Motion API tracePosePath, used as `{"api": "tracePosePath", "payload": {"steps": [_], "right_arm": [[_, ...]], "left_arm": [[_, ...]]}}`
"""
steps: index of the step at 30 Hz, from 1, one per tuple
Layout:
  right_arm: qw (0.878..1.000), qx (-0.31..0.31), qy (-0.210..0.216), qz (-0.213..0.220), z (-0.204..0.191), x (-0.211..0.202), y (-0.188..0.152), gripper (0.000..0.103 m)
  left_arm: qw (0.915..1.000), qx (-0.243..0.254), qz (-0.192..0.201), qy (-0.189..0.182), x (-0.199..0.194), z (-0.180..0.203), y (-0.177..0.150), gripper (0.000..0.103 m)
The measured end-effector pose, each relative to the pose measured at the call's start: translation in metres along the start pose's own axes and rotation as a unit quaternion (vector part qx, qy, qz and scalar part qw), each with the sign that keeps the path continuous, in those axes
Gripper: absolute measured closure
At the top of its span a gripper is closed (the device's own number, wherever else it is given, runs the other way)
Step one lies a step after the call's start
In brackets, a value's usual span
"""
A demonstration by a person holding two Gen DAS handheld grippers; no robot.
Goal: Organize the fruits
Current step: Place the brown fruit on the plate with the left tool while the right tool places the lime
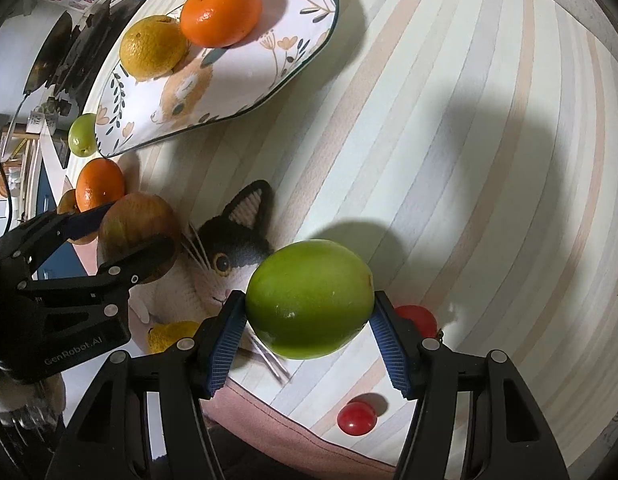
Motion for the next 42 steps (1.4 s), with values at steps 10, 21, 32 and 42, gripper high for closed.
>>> {"api": "tracePosePath", "payload": {"steps": [10, 21, 32, 42], "right_arm": [[0.999, 0.004, 0.02, 0.024, -0.02, -0.022, 0.016, 0.038], [0.996, 0.003, 0.035, 0.086, -0.068, -0.051, 0.099, 0.038], [0.997, -0.01, -0.016, 0.068, -0.084, -0.01, 0.133, 0.038], [0.998, -0.011, -0.019, 0.062, -0.088, 0.001, 0.133, 0.038]], "left_arm": [[0.9971, -0.067, 0.031, -0.016, -0.036, -0.03, -0.002, 0.035], [0.9855, -0.14, 0.096, 0.003, -0.108, -0.101, 0.063, 0.035], [0.9807, -0.191, 0.034, 0.023, -0.035, -0.158, 0.126, 0.035], [0.9828, -0.182, 0.029, 0.016, -0.026, -0.149, 0.133, 0.035]]}}
Point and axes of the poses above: each gripper's, at about its wrist camera, not at the fingertips, and x roughly the way its jaws point, z to its right, y to its top, the point moved 7 cm from there along x, roughly the way its jaws point, and after that the axes turned 2 degrees about x, right-handed, at the moved point
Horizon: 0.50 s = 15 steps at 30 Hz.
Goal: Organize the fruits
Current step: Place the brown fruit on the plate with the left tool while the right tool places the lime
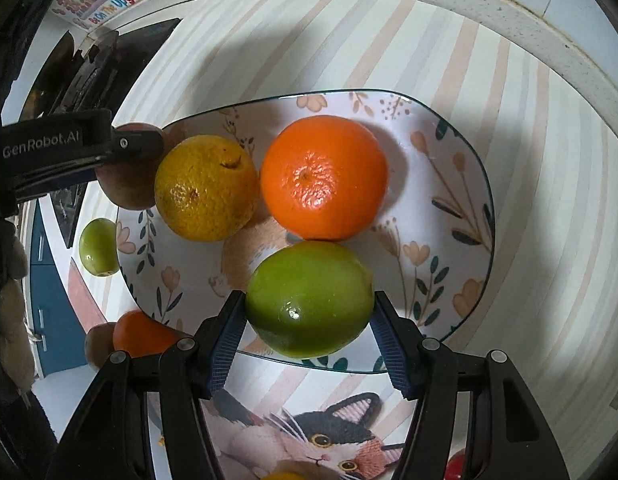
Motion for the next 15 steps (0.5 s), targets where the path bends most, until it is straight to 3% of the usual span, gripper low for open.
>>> {"api": "tracePosePath", "payload": {"steps": [8, 9, 12, 14, 15], "right_arm": [[1.0, 0.014, 0.011, -0.004, 0.001, 0.002, 0.0, 0.037], [1.0, 0.014, 0.009, -0.003, 0.002, 0.001, 0.0, 0.036], [1.0, 0.018, 0.014, 0.002, 0.002, -0.005, 0.002, 0.018], [1.0, 0.018, 0.009, 0.006, 0.005, -0.011, 0.002, 0.018], [1.0, 0.018, 0.008, 0.007, 0.005, -0.013, 0.002, 0.017]], "left_arm": [[1.0, 0.001, -0.007, 0.004, 0.001, 0.004, -0.017, 0.034], [0.9999, -0.003, -0.01, 0.003, 0.001, 0.004, -0.018, 0.034], [0.9998, -0.014, -0.013, -0.002, 0.0, 0.001, -0.023, 0.034], [0.9998, -0.02, -0.001, -0.002, -0.005, -0.001, -0.025, 0.032], [0.9998, -0.021, 0.004, 0.0, -0.008, -0.002, -0.025, 0.024]]}}
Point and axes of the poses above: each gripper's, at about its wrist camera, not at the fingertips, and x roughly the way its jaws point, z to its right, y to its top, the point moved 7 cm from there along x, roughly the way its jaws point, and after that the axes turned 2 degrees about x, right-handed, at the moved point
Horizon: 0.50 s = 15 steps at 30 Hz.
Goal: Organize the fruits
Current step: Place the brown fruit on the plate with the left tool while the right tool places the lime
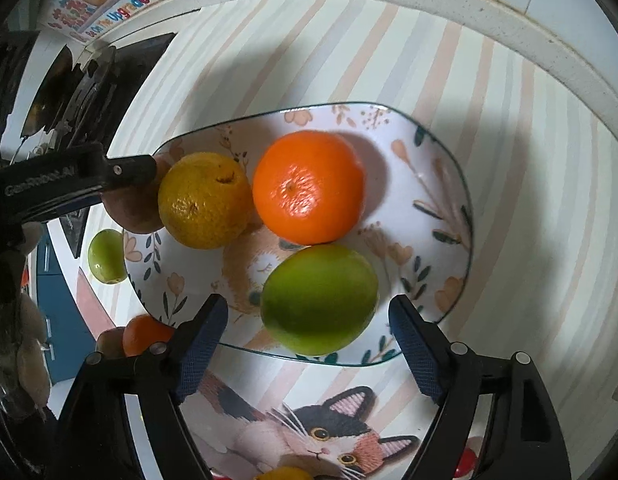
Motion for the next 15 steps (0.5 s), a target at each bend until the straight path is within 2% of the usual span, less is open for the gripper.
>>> {"api": "tracePosePath", "payload": {"steps": [2, 3, 10, 15], "right_arm": [[1.0, -0.002, -0.005, 0.0, 0.001, -0.005, -0.002, 0.01], [1.0, -0.004, -0.008, 0.001, 0.002, -0.008, -0.001, 0.007], [0.999, -0.028, -0.028, 0.015, 0.004, -0.034, -0.011, 0.007], [0.998, -0.049, -0.034, 0.017, 0.003, -0.049, -0.03, 0.007]], "left_arm": [[1.0, -0.003, 0.009, 0.0, -0.006, -0.003, 0.0, 0.013], [0.9999, -0.006, 0.014, 0.001, -0.01, -0.005, -0.002, 0.013], [0.9991, -0.018, 0.037, 0.003, -0.037, -0.009, -0.013, 0.012], [0.9982, -0.031, 0.05, 0.009, -0.055, -0.013, -0.046, 0.012]]}}
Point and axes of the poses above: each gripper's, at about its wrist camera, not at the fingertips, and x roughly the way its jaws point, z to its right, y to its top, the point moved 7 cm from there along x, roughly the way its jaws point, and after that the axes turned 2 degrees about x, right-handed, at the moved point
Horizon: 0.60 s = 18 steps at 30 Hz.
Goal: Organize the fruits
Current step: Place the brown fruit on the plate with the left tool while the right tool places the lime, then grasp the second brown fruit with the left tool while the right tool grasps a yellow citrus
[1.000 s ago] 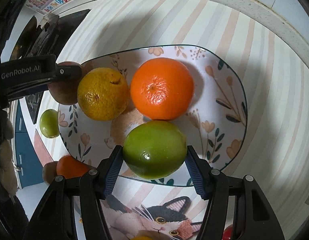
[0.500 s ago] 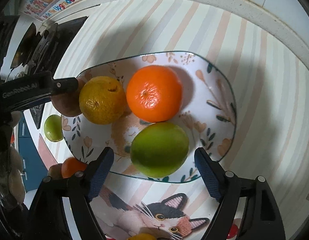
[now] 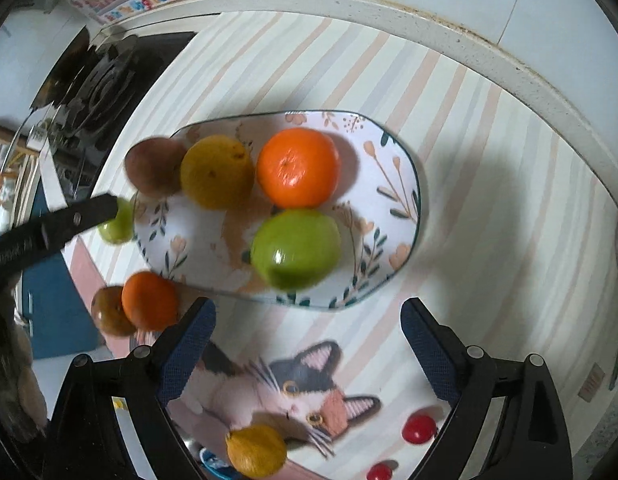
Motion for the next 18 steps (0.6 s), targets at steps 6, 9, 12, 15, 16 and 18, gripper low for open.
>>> {"api": "tracePosePath", "payload": {"steps": [6, 9, 12, 15, 16, 18], "right_arm": [[0.999, -0.029, -0.008, 0.018, -0.006, -0.031, -0.03, 0.007], [0.999, -0.038, -0.006, 0.026, -0.008, -0.05, -0.043, 0.007], [0.998, -0.05, -0.006, 0.042, -0.012, -0.071, -0.058, 0.007], [0.997, -0.059, -0.004, 0.051, -0.014, -0.088, -0.072, 0.007], [0.997, -0.062, -0.004, 0.054, -0.015, -0.093, -0.074, 0.007], [0.996, -0.07, -0.005, 0.064, -0.017, -0.109, -0.085, 0.007]], "left_arm": [[0.9996, -0.014, 0.023, 0.011, -0.028, -0.005, -0.051, 0.013], [0.9991, -0.016, 0.038, 0.012, -0.045, -0.005, -0.07, 0.012], [0.9982, -0.02, 0.055, 0.011, -0.066, -0.003, -0.087, 0.012], [0.9973, -0.02, 0.07, 0.009, -0.086, 0.0, -0.101, 0.012], [0.9968, -0.019, 0.077, 0.01, -0.094, 0.001, -0.107, 0.012], [0.9959, -0.017, 0.088, 0.011, -0.106, 0.003, -0.114, 0.013]]}}
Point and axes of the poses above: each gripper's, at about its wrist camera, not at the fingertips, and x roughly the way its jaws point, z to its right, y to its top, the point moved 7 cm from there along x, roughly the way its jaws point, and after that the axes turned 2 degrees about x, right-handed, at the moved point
